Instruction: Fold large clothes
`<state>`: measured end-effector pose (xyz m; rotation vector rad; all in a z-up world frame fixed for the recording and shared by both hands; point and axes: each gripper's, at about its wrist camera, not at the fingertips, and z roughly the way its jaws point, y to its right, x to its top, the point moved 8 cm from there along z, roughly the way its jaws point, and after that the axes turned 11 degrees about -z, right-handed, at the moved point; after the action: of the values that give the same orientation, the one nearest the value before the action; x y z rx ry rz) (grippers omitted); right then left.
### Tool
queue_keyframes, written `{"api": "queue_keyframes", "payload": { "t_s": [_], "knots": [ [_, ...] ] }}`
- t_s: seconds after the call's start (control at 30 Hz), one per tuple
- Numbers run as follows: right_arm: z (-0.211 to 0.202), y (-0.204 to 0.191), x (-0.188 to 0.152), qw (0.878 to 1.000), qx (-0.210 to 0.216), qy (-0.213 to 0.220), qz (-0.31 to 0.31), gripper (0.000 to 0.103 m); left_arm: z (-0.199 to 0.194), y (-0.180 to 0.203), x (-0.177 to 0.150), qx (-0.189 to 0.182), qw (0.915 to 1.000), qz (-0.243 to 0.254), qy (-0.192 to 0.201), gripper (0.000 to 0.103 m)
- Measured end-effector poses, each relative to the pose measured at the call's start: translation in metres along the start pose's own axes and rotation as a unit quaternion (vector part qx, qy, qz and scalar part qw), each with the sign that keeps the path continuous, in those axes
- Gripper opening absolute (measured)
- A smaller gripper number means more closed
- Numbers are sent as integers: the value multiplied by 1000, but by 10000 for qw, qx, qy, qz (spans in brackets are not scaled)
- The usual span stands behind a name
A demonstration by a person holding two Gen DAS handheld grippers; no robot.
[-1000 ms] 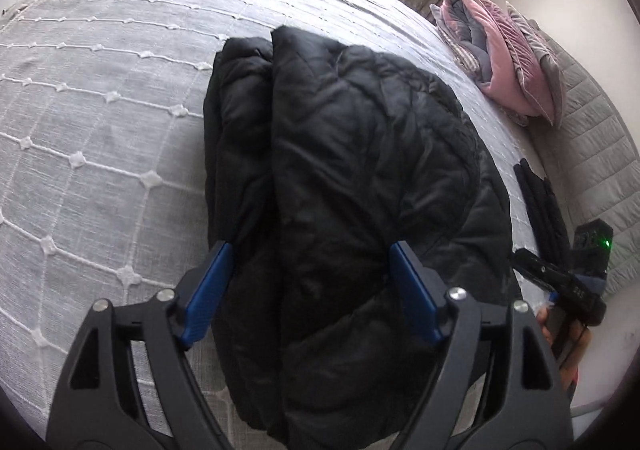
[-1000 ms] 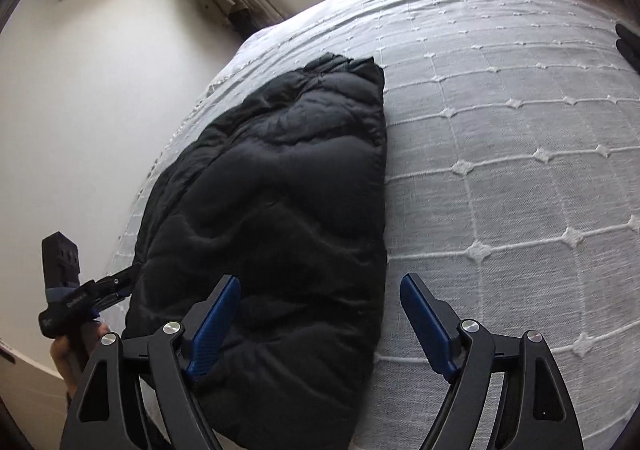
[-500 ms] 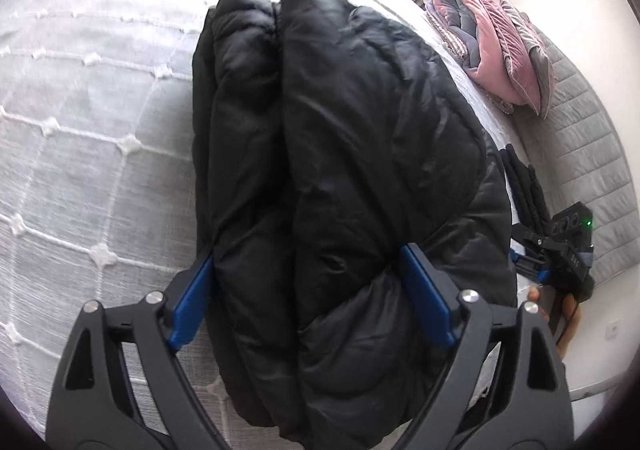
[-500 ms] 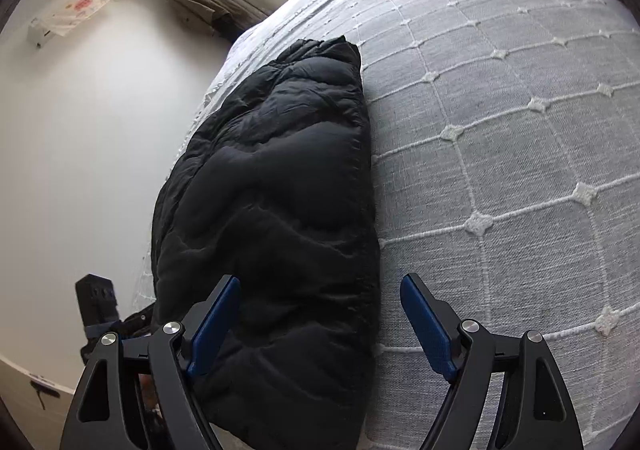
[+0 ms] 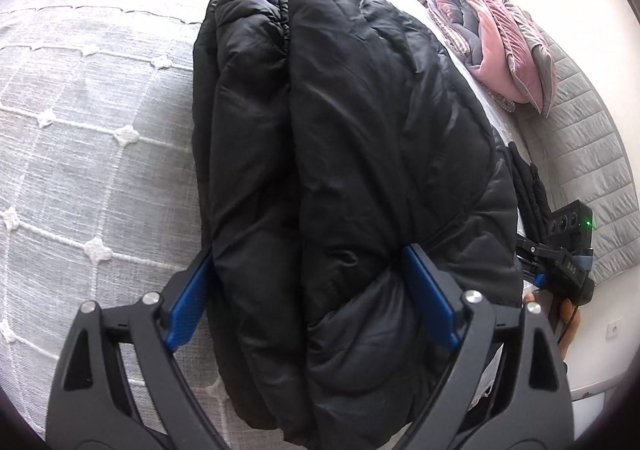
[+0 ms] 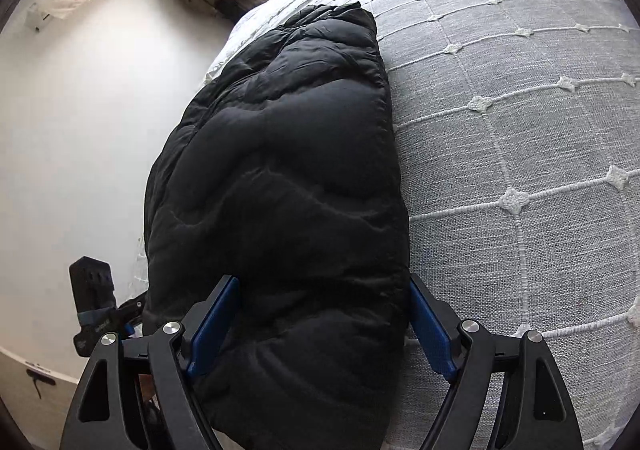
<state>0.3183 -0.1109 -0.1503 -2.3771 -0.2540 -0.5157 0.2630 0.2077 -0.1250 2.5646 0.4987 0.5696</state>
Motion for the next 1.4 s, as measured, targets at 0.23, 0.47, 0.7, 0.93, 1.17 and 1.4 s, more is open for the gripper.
{"api": "queue_keyframes", "payload": {
  "t_s": [0.23, 0.47, 0.7, 0.93, 1.17, 1.4],
  "knots": [
    [4, -7, -5, 9989, -359, 23, -284, 84, 1, -3, -2, 51, 10000, 5, 59, 91],
    [12, -10, -7, 9976, -557, 28, -420, 85, 1, 0, -3, 158, 9997, 62, 202, 89],
    [18, -21, -9, 9956, -727, 138, -575, 76, -1, 7, -2, 282, 9987, 155, 406, 73],
    [14, -43, -7, 9860, -1163, 350, -1139, 49, -7, 15, 4, 381, 9961, 388, 700, 36],
    [4, -65, -7, 9635, -1814, 657, -1854, 28, -16, 24, 11, 408, 9934, 336, 1021, 20],
    [-15, -70, -15, 9391, -2342, 911, -2344, 22, -30, 43, 16, 394, 9897, 307, 1342, 16]
  ]
}}
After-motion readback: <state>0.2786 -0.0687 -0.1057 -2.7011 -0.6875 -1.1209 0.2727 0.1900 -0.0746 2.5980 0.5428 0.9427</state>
